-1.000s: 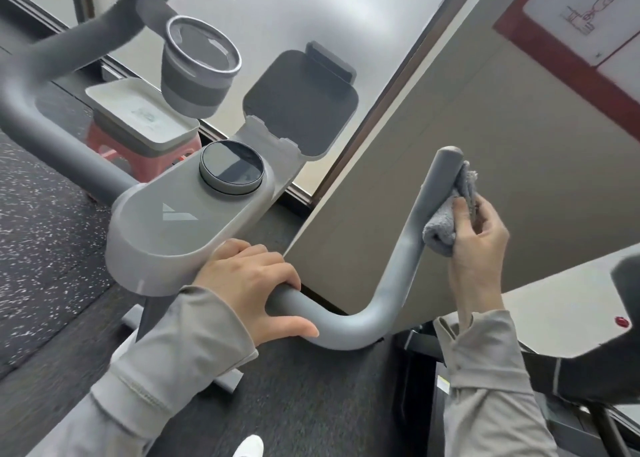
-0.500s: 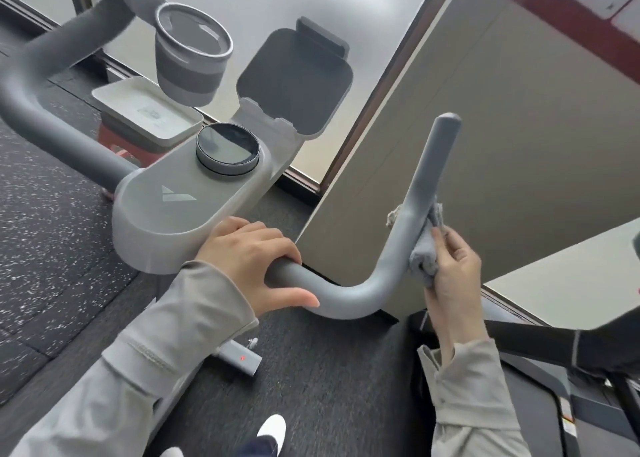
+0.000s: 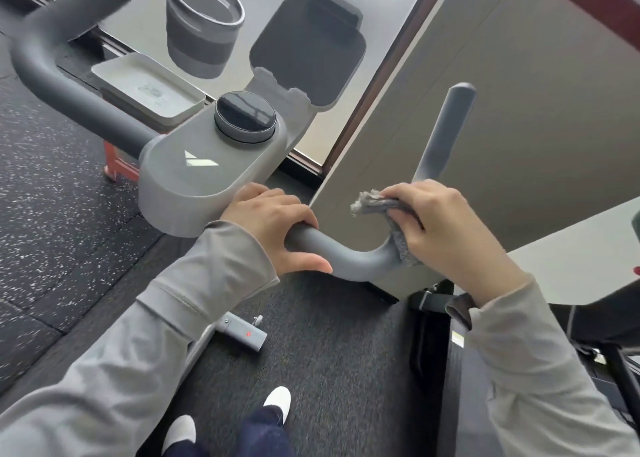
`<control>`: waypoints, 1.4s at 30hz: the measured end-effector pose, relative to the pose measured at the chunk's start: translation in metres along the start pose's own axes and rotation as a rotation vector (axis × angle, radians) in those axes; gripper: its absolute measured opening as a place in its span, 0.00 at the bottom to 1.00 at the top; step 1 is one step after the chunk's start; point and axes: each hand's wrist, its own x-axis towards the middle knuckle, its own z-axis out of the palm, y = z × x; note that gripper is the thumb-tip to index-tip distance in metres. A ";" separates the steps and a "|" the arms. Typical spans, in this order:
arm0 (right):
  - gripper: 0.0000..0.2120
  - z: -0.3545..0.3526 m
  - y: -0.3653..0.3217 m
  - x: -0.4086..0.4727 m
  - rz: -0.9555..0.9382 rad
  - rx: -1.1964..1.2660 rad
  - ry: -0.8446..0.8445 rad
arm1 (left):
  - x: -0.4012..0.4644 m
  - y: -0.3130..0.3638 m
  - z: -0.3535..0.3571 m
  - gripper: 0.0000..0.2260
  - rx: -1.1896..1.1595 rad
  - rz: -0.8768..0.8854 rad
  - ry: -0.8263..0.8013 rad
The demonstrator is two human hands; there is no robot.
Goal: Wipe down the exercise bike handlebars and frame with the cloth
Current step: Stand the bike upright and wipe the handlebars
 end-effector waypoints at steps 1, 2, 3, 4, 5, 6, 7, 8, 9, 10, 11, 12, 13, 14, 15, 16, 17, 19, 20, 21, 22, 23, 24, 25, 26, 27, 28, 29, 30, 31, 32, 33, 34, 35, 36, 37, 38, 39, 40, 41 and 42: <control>0.11 0.000 -0.004 0.001 -0.021 -0.053 -0.070 | 0.000 0.000 0.000 0.25 -0.003 -0.005 0.000; 0.11 0.000 -0.009 0.001 -0.037 -0.101 -0.140 | 0.000 0.000 0.001 0.25 -0.004 -0.009 0.002; 0.11 0.000 -0.016 0.002 -0.048 -0.129 -0.204 | 0.000 -0.001 0.001 0.25 -0.003 -0.010 0.003; 0.11 0.001 -0.023 0.002 -0.049 -0.125 -0.253 | 0.000 -0.001 0.002 0.25 0.000 -0.011 0.005; 0.11 0.002 -0.030 0.002 -0.045 -0.091 -0.284 | 0.000 -0.001 0.002 0.25 0.002 -0.013 0.004; 0.11 0.002 -0.035 0.003 -0.034 -0.040 -0.298 | 0.000 -0.001 0.003 0.25 0.002 -0.014 0.006; 0.11 0.002 -0.039 0.004 -0.012 0.014 -0.301 | 0.001 -0.002 0.003 0.25 0.001 -0.014 0.007; 0.11 0.002 -0.040 0.005 0.019 0.058 -0.306 | 0.001 -0.002 0.003 0.25 -0.002 -0.015 0.010; 0.11 0.001 -0.041 0.007 0.045 0.088 -0.317 | 0.000 -0.002 0.003 0.25 -0.006 -0.016 0.014; 0.11 0.000 -0.042 0.008 0.062 0.100 -0.331 | 0.000 -0.002 0.003 0.24 -0.007 -0.013 0.021; 0.11 -0.001 -0.042 0.008 0.066 0.085 -0.352 | 0.000 -0.002 0.003 0.24 -0.008 -0.009 0.028; 0.11 -0.001 -0.042 0.009 0.055 0.041 -0.383 | 0.000 -0.002 0.003 0.24 -0.009 -0.008 0.032; 0.11 -0.002 -0.041 0.011 0.035 -0.024 -0.420 | 0.000 -0.002 0.003 0.24 -0.009 -0.008 0.033; 0.12 -0.004 -0.039 0.012 0.019 -0.096 -0.452 | 0.000 -0.002 0.003 0.24 -0.009 -0.008 0.032; 0.12 -0.007 -0.037 0.014 0.016 -0.162 -0.468 | 0.000 -0.002 0.003 0.24 -0.008 -0.007 0.030; 0.12 -0.010 -0.034 0.016 0.021 -0.210 -0.464 | -0.001 -0.003 0.003 0.24 -0.007 -0.008 0.027; 0.13 -0.013 -0.030 0.017 0.029 -0.240 -0.436 | -0.001 -0.003 0.003 0.24 -0.004 -0.009 0.023; 0.13 -0.016 -0.025 0.017 0.043 -0.255 -0.349 | 0.001 -0.002 0.003 0.24 -0.001 -0.007 0.016; 0.13 -0.015 -0.026 0.016 0.045 -0.246 -0.319 | 0.000 -0.002 0.003 0.24 -0.001 -0.008 0.011; 0.12 -0.011 -0.029 0.014 0.044 -0.233 -0.311 | 0.000 -0.002 0.003 0.24 -0.001 -0.008 0.008; 0.12 -0.007 -0.032 0.012 0.040 -0.215 -0.322 | 0.001 -0.002 0.004 0.24 0.001 -0.009 0.008; 0.12 -0.003 -0.036 0.010 0.039 -0.182 -0.343 | 0.001 -0.002 0.004 0.24 0.004 -0.008 0.010; 0.11 0.001 -0.039 0.009 0.042 -0.130 -0.358 | 0.001 -0.002 0.004 0.24 0.007 -0.007 0.012; 0.11 0.004 -0.041 0.008 0.051 -0.062 -0.353 | 0.001 -0.003 0.004 0.24 0.007 -0.005 0.014; 0.11 0.006 -0.041 0.007 0.064 0.015 -0.320 | 0.001 -0.003 0.004 0.24 0.005 -0.003 0.017; 0.10 0.007 -0.040 0.004 0.086 0.097 -0.263 | 0.001 -0.003 0.004 0.24 0.001 0.000 0.018; 0.10 0.009 -0.039 -0.001 0.117 0.193 -0.186 | 0.001 -0.003 0.004 0.24 0.000 0.003 0.020; 0.09 0.011 -0.038 -0.009 0.154 0.308 -0.094 | 0.000 -0.003 0.004 0.24 0.002 0.006 0.024; 0.09 0.014 -0.037 -0.019 0.190 0.434 0.015 | 0.000 -0.003 0.004 0.24 0.005 0.011 0.027; 0.09 0.019 -0.035 -0.030 0.224 0.547 0.146 | -0.001 -0.003 0.005 0.24 0.007 0.017 0.030; 0.10 0.025 -0.033 -0.041 0.251 0.623 0.296 | -0.001 -0.003 0.005 0.24 0.007 0.022 0.035; 0.10 0.033 -0.029 -0.053 0.285 0.658 0.457 | -0.001 -0.003 0.005 0.24 0.007 0.025 0.039; 0.10 0.041 -0.024 -0.062 0.336 0.662 0.615 | -0.001 -0.003 0.005 0.24 0.006 0.024 0.039; 0.10 0.050 -0.019 -0.070 0.400 0.650 0.760 | -0.001 -0.003 0.005 0.24 0.007 0.021 0.034; 0.10 0.060 -0.014 -0.074 0.456 0.639 0.880 | 0.000 -0.003 0.004 0.24 0.010 0.018 0.032; 0.10 0.068 -0.011 -0.075 0.502 0.642 0.960 | 0.000 -0.002 0.004 0.24 0.012 0.016 0.033; 0.10 0.077 -0.010 -0.073 0.532 0.655 1.001 | 0.000 -0.002 0.004 0.24 0.013 0.014 0.036; 0.10 0.085 -0.013 -0.069 0.548 0.679 1.007 | -0.001 -0.001 0.003 0.24 0.012 0.012 0.039; 0.10 0.093 -0.018 -0.064 0.553 0.700 1.001 | -0.001 -0.001 0.003 0.23 0.008 0.010 0.047; 0.11 0.100 -0.023 -0.060 0.547 0.730 1.012 | -0.002 0.000 0.002 0.23 0.005 0.011 0.055; 0.11 0.107 -0.029 -0.058 0.542 0.760 1.029 | -0.002 0.001 0.002 0.22 0.007 0.014 0.060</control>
